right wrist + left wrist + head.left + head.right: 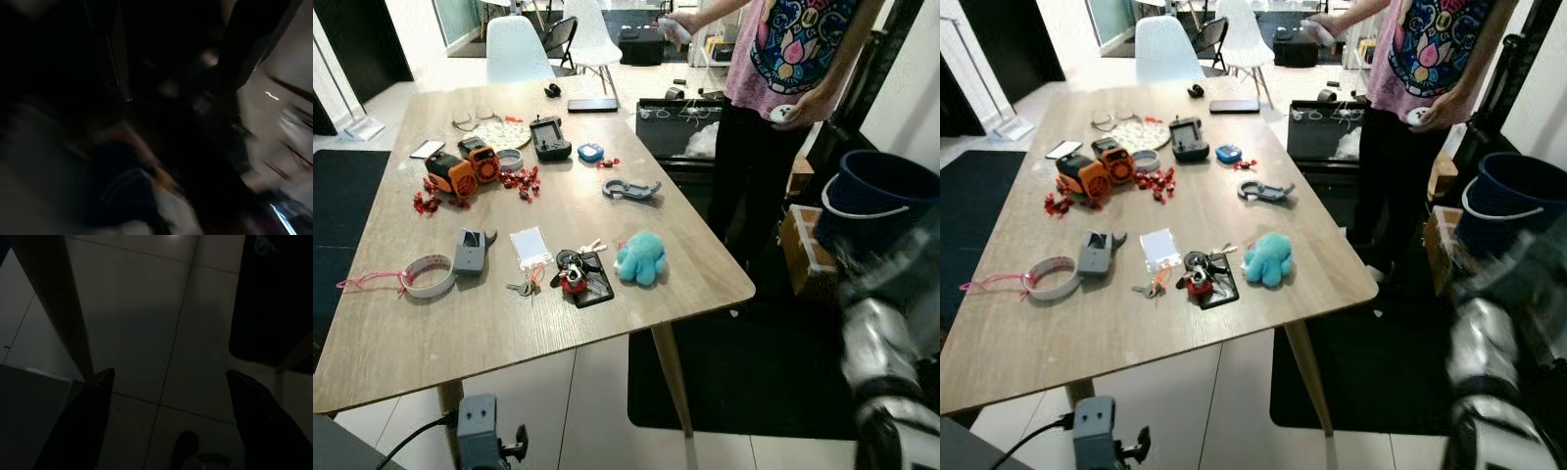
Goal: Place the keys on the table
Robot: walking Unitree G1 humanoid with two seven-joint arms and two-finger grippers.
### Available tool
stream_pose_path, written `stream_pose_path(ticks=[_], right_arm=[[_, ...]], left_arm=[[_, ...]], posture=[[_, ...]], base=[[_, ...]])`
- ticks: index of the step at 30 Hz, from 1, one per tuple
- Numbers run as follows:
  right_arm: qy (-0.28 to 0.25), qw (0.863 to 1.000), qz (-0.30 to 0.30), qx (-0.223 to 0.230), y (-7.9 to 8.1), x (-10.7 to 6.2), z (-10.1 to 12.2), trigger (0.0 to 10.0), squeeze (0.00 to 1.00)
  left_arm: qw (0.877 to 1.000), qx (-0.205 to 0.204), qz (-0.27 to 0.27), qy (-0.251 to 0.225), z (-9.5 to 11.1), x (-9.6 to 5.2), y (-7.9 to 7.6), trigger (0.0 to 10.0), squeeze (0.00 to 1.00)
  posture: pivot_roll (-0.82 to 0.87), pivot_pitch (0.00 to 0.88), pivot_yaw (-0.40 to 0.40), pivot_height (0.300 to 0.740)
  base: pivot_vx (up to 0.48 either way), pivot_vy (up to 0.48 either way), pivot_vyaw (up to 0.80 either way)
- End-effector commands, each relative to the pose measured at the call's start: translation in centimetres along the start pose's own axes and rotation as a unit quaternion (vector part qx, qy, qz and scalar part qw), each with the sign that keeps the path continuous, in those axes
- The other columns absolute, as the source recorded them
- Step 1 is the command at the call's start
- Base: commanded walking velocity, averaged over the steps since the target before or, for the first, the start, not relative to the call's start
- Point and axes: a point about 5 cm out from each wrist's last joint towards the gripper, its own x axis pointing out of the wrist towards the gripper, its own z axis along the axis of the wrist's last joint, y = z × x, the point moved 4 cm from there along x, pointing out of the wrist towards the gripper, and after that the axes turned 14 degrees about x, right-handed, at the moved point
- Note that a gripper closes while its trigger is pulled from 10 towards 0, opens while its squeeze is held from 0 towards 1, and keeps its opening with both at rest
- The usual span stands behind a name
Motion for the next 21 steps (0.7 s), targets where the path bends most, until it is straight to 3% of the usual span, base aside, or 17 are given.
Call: stream_pose_path(ticks=[1, 3, 4, 5, 6, 8, 10, 11, 12, 13, 15, 16, 17, 18, 19, 20, 21], right_arm=[[0.026, 0.999, -0.024, -0.011, -1.4, -0.7, -1.6, 10.0, 0.00], [0.026, 0.999, -0.024, -0.011, -1.4, -0.7, -1.6, 10.0, 0.00], [0.062, 0.997, -0.038, -0.040, -2.9, -1.8, -3.4, 10.0, 0.00], [0.135, 0.987, -0.043, -0.079, -4.4, -3.9, -7.0, 10.0, 0.00], [0.135, 0.987, -0.043, -0.079, -4.4, -3.9, -7.0, 10.0, 0.00], [0.236, 0.963, -0.038, -0.125, -5.9, -7.4, -11.9, 10.0, 0.00], [0.236, 0.963, -0.038, -0.125, -5.9, -7.4, -11.9, 10.0, 0.00], [0.289, 0.947, -0.026, -0.138, -6.1, -9.4, -14.4, 10.0, 0.00], [0.289, 0.947, -0.026, -0.138, -6.1, -9.4, -14.4, 10.0, 0.00], [0.345, 0.926, -0.008, -0.153, -5.9, -11.6, -17.0, 10.0, 0.00], [0.345, 0.926, -0.008, -0.153, -5.9, -11.6, -17.0, 10.0, 0.00], [0.386, 0.908, 0.006, -0.164, -5.7, -13.4, -18.9, 10.0, 0.00], [0.386, 0.908, 0.006, -0.164, -5.7, -13.4, -18.9, 10.0, 0.00], [0.418, 0.893, 0.014, -0.167, -5.4, -15.1, -20.5, 10.0, 0.00], [0.418, 0.893, 0.014, -0.167, -5.4, -15.1, -20.5, 10.0, 0.00], [0.444, 0.879, 0.018, -0.170, -5.1, -17.0, -22.1, 10.0, 0.00], [0.449, 0.877, 0.017, -0.170, -5.0, -17.4, -22.4, 10.0, 0.00]], left_arm=[[1.000, 0.006, 0.003, 0.006, -0.5, -0.2, 0.4, 10.0, 0.00], [1.000, 0.006, 0.003, 0.006, -0.5, -0.2, 0.4, 10.0, 0.00], [1.000, 0.007, 0.003, 0.007, -0.5, -0.2, 0.5, 10.0, 0.00], [1.000, 0.011, 0.003, 0.008, -0.6, -0.2, 0.5, 10.0, 0.00], [1.000, 0.011, 0.003, 0.008, -0.6, -0.2, 0.5, 10.0, 0.00], [1.000, 0.015, 0.004, 0.011, -0.7, -0.3, 0.6, 10.0, 0.00], [1.000, 0.015, 0.004, 0.011, -0.7, -0.3, 0.6, 10.0, 0.00], [1.000, 0.018, 0.004, 0.013, -0.8, -0.3, 0.7, 10.0, 0.00], [1.000, 0.018, 0.004, 0.013, -0.8, -0.3, 0.7, 10.0, 0.00], [1.000, 0.023, 0.000, 0.014, -0.9, -0.3, 0.6, 10.0, 0.00], [1.000, 0.023, 0.000, 0.014, -0.9, -0.3, 0.6, 10.0, 0.00], [1.000, 0.028, -0.003, 0.014, -0.9, -0.3, 0.5, 10.0, 0.00], [1.000, 0.028, -0.003, 0.014, -0.9, -0.3, 0.5, 10.0, 0.00], [0.999, 0.031, -0.005, 0.014, -0.9, -0.3, 0.4, 10.0, 0.00], [0.999, 0.031, -0.005, 0.014, -0.9, -0.3, 0.4, 10.0, 0.00], [0.999, 0.035, -0.008, 0.015, -0.9, -0.3, 0.4, 10.0, 0.00], [0.999, 0.036, -0.009, 0.015, -0.9, -0.3, 0.5, 10.0, 0.00]], posture=[[0.03, 0.052, 0.009, 0.740], [0.03, 0.052, 0.009, 0.740], [0.03, 0.050, 0.009, 0.740], [0.03, 0.048, 0.008, 0.740], [0.03, 0.048, 0.008, 0.740], [0.03, 0.049, 0.008, 0.740], [0.03, 0.049, 0.008, 0.740], [0.03, 0.047, 0.009, 0.740], [0.03, 0.047, 0.009, 0.740], [0.03, 0.045, 0.010, 0.740], [0.03, 0.045, 0.010, 0.740], [0.03, 0.045, 0.010, 0.740], [0.03, 0.045, 0.010, 0.740], [0.03, 0.045, 0.010, 0.740], [0.03, 0.045, 0.010, 0.740], [0.05, 0.039, 0.012, 0.740], [0.05, 0.038, 0.013, 0.740]], base=[[0.000, 0.000, 0.00], [0.000, 0.000, 0.00], [0.000, 0.000, 0.00], [0.000, 0.000, 0.00], [0.000, 0.000, 0.00], [0.000, 0.000, 0.00], [0.000, 0.000, 0.00], [0.000, 0.000, 0.00], [0.000, 0.000, 0.00], [0.000, 0.000, 0.00], [0.000, 0.000, 0.00], [0.000, 0.000, 0.00], [0.000, 0.000, 0.00], [0.000, 0.000, 0.00], [0.000, 0.000, 0.00], [0.000, 0.000, 0.00], [0.000, 0.000, 0.00]])
